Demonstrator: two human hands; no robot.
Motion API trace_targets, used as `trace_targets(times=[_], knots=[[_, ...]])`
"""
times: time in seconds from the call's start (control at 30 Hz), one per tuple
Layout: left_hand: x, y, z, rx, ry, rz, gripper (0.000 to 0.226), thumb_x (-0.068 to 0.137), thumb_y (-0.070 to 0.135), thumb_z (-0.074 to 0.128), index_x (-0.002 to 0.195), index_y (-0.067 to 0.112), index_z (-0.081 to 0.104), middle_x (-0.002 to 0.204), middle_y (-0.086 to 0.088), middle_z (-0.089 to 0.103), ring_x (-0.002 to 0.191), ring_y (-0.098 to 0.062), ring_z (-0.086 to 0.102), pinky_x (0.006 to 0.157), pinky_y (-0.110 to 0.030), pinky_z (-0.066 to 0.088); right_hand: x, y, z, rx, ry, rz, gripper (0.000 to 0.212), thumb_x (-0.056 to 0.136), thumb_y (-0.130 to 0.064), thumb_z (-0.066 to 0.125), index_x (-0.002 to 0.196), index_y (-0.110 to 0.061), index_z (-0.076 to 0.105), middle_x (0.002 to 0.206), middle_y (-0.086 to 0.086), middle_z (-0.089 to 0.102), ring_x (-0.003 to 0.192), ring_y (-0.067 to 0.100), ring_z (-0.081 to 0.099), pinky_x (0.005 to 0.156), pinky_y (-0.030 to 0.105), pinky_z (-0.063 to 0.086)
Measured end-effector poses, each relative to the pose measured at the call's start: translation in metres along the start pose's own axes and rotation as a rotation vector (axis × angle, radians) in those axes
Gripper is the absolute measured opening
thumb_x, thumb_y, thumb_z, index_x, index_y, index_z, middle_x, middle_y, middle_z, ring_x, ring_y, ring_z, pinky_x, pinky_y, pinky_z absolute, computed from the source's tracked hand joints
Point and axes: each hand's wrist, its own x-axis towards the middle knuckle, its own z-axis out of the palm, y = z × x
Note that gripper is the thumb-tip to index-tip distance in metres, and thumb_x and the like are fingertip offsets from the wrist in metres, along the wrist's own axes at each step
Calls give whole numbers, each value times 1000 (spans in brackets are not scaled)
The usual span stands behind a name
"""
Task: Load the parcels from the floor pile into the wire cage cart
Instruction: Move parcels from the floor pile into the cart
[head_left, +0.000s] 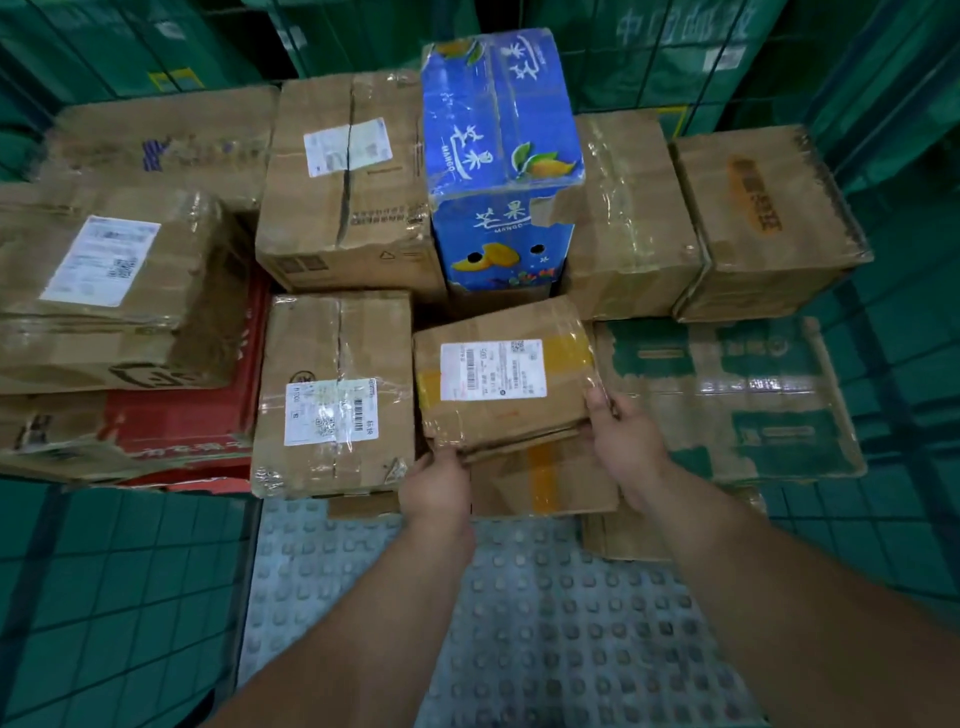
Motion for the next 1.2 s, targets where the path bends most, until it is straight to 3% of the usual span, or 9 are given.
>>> trace_targets(times=[0.13,0.23,0.37,0.57,0.67,0.8,0.9,0.97,1.2], knots=[[-20,32,23,-313,-67,-80,20,100,14,52,112,10,67,128,-12,70,123,-27,64,95,-33,53,13,-6,25,25,19,26,34,101,-65,37,114,-43,59,97,-6,73,90,21,71,85,46,60],[-22,54,36,-423,-132,-57,23,96,4,50,104,13,70,99,-2,76,86,-14,72,78,-25,55,36,0,43,86,27,37,66,79,-92,30,121,-49,56,106,-9,73,103,27,70,95,52,56],[-11,69,42,-362,-134,-51,26,91,9,56,113,10,70,99,-2,78,97,-18,72,96,-34,54,39,-19,48,-1,76,35,21,107,-54,35,108,-43,54,100,-7,68,96,22,65,91,44,55],[-7,62,31,-174,-274,-28,30,95,17,58,123,13,67,102,-3,79,103,-23,72,103,-48,52,35,-24,41,-31,46,42,20,110,-45,35,112,-37,53,89,-11,57,96,21,55,89,38,47],[-12,56,5,45,-320,-39,28,102,28,54,123,14,67,104,-3,76,96,-21,70,91,-39,57,28,-24,37,-15,24,101,42,104,-58,37,131,-31,55,110,-2,65,104,27,60,96,45,50],[-41,40,-37,264,-353,-50,34,107,34,46,131,16,61,123,-5,71,111,-28,67,99,-44,53,29,18,41,24,-60,201,121,47,-110,32,137,-32,52,132,3,64,124,34,60,105,58,45],[-68,18,-65,268,-341,-86,32,107,32,45,129,15,62,124,-7,70,113,-28,66,100,-44,52,-33,22,24,143,-158,282,57,97,-71,41,114,-21,61,113,2,69,107,24,65,93,44,52],[-83,2,-74,272,-339,-112,31,106,32,49,126,15,64,122,-7,70,108,-26,67,89,-39,52,-63,38,18,229,-193,341,31,107,-48,40,103,-25,61,105,0,71,96,18,65,74,33,46],[-138,-30,-103,445,-445,-114,26,103,32,55,117,15,69,108,-3,74,90,-23,69,77,-34,52,-185,79,3,411,-199,404,35,104,-49,46,114,-21,66,104,1,72,92,16,65,76,32,45]])
